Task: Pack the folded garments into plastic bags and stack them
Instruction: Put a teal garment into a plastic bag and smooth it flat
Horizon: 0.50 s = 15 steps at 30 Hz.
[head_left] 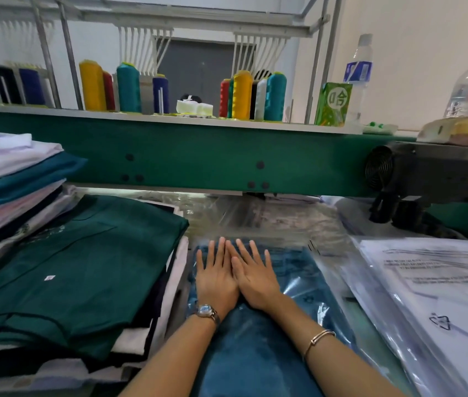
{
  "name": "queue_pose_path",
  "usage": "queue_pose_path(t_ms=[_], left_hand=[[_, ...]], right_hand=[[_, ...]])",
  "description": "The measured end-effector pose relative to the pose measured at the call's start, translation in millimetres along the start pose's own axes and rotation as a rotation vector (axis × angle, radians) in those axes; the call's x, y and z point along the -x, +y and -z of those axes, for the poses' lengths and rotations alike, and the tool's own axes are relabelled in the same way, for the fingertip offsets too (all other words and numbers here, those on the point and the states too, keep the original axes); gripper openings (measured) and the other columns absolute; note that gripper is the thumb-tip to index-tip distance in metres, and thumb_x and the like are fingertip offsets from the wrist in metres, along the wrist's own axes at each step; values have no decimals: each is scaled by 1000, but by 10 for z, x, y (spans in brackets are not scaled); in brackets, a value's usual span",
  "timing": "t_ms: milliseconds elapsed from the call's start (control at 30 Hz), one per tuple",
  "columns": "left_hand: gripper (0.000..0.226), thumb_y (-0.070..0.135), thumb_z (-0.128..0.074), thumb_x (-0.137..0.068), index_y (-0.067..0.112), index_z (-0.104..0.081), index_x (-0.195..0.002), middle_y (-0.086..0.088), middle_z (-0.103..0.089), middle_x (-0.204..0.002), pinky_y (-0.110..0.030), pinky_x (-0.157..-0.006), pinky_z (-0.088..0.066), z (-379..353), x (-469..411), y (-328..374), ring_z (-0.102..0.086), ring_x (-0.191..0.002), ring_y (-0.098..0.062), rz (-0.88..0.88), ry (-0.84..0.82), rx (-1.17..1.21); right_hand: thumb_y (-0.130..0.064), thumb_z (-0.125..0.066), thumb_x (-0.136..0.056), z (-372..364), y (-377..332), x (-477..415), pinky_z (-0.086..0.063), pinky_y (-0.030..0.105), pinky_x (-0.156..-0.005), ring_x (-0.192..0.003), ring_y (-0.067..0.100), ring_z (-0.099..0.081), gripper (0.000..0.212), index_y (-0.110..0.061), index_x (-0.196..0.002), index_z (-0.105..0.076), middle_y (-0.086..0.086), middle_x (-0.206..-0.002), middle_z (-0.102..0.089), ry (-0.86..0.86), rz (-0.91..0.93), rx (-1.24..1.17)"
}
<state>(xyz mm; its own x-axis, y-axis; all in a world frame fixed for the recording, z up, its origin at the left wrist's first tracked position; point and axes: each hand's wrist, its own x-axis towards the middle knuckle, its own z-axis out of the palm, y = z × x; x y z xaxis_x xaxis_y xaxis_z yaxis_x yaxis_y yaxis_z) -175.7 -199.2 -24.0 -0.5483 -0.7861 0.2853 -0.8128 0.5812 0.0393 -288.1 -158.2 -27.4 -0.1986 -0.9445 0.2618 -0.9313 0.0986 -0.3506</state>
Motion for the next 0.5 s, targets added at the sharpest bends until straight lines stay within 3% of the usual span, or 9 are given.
queue_pose_path(t_ms=[133, 267, 367, 500], left_hand=[[56, 41, -16, -105, 23, -5, -157, 1, 1, -164, -52, -119, 8, -24, -40, -17, 7, -151, -22, 17, -49, 113], [56, 50, -23, -101, 32, -23, -154, 1, -18, -162, -50, -121, -3, -8, -100, -84, -6, -151, -22, 29, -55, 151], [60, 60, -27, -97, 36, -28, -152, 3, -22, -161, -48, -118, -17, -13, -113, -135, -6, -150, -24, 58, -68, 174], [69, 71, -29, -91, 38, -29, -151, 4, -17, -162, -42, -110, -31, 7, -97, -173, -14, -147, -36, 139, -102, 209]], right_hand=[[-59, 0, -98, -5, 80, 5, 14, 49, -117, -148, 18, 12, 53, -50, -149, -3, -16, -161, -4, -72, -80, 75], [-60, 0, -97, 11, 137, -41, 8, 49, -118, -149, 23, 2, 57, -45, -150, -16, -13, -161, -12, -98, -157, 118], [-60, -7, -97, 39, 240, -50, 5, 52, -117, -149, 27, -1, 55, -46, -148, -21, -9, -161, -14, -82, -221, 174], [-72, -8, -90, 132, 421, 19, 7, 54, -116, -149, 30, 1, 67, -45, -148, -24, -5, -161, -15, -54, -348, 223]])
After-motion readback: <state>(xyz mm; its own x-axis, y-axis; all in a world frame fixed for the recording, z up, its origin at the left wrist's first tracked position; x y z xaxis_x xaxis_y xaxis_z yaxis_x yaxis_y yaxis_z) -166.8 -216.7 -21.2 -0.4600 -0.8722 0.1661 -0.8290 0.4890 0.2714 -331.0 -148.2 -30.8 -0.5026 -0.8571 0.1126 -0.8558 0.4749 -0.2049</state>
